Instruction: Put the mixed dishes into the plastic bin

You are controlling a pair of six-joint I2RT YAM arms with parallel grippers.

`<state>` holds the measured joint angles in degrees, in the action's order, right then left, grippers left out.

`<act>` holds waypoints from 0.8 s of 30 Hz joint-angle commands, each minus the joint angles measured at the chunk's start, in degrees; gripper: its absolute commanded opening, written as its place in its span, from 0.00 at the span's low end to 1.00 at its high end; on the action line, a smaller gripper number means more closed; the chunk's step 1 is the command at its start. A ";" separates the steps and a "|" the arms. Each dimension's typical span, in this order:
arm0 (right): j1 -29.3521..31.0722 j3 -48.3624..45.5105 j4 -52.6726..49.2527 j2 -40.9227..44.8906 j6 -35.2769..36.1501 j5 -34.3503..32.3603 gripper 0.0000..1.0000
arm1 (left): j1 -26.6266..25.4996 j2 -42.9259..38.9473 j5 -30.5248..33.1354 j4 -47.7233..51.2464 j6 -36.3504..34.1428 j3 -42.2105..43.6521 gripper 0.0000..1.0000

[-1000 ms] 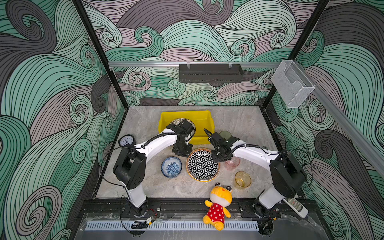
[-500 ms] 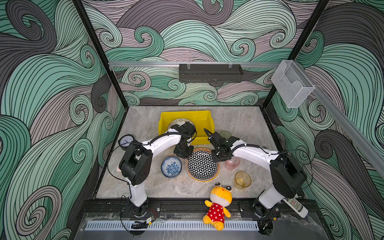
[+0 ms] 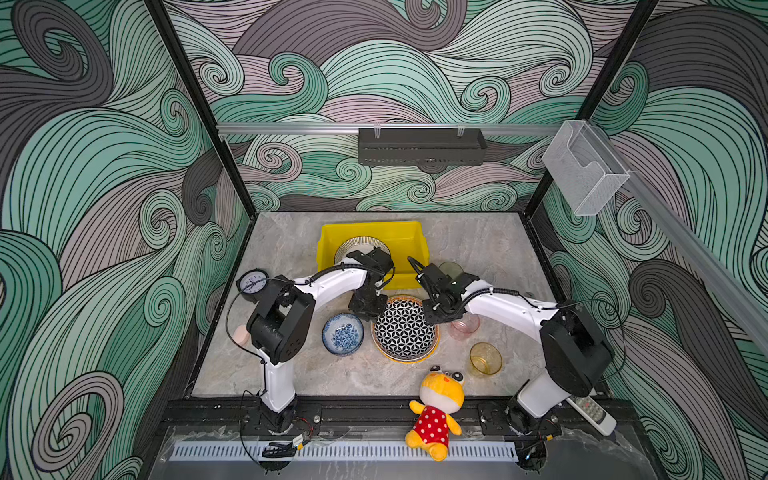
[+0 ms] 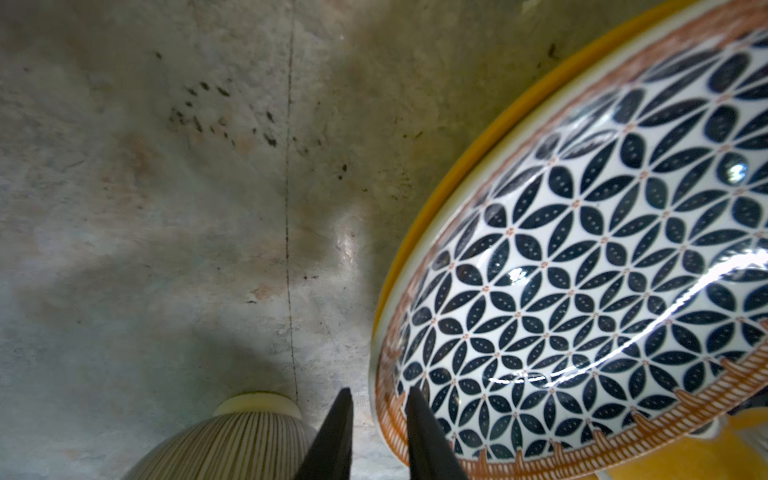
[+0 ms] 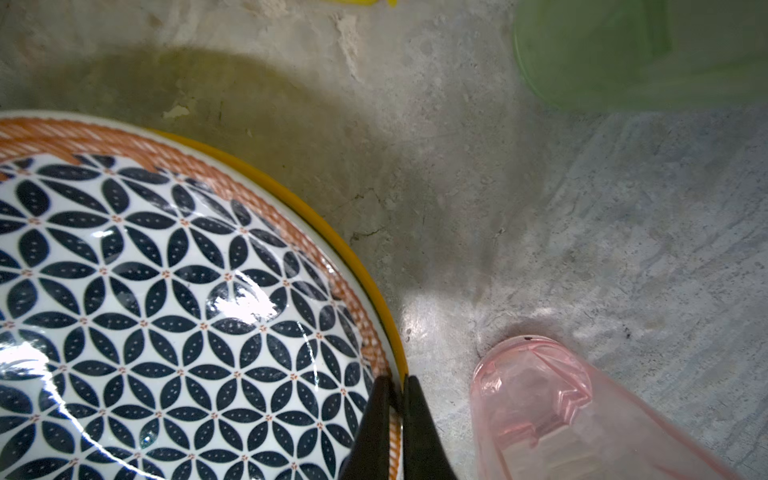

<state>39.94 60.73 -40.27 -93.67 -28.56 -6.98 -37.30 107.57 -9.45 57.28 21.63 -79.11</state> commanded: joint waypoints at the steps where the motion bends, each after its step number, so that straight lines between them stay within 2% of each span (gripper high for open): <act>1: 0.05 -1.49 -0.55 -0.67 -1.14 0.99 0.08 | -0.46 0.87 -0.04 0.61 0.89 -2.19 0.27; 24: 0.97 -3.07 2.05 -0.79 -2.57 2.56 0.06 | -0.41 1.30 -3.55 -2.21 2.22 0.16 0.27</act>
<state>40.05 59.31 -37.41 -93.21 -29.67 -6.87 -37.30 107.79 -11.90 55.27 23.03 -79.05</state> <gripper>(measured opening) 0.066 0.266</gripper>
